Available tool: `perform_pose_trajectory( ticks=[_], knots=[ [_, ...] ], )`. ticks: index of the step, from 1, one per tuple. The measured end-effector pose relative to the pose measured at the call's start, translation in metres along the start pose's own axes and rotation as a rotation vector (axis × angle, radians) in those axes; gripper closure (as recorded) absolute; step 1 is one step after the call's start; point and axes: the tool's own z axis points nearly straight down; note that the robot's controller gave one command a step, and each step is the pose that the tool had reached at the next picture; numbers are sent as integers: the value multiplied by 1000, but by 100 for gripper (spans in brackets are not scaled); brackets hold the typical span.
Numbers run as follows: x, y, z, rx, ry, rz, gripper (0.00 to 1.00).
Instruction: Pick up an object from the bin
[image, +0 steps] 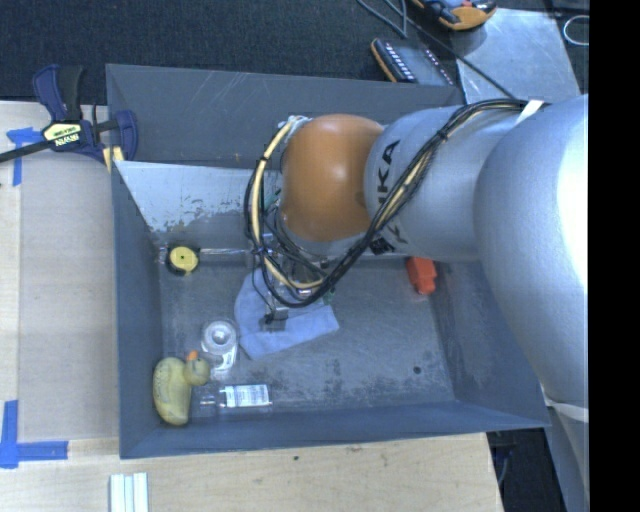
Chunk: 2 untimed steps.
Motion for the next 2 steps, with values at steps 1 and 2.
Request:
perform_pose_trajectory(
  ticks=[1, 2],
  knots=[
    [24, -1, -35, 1, 3, 206, 0],
    [52, -58, 2, 1, 0, 118, 0]
  ],
)
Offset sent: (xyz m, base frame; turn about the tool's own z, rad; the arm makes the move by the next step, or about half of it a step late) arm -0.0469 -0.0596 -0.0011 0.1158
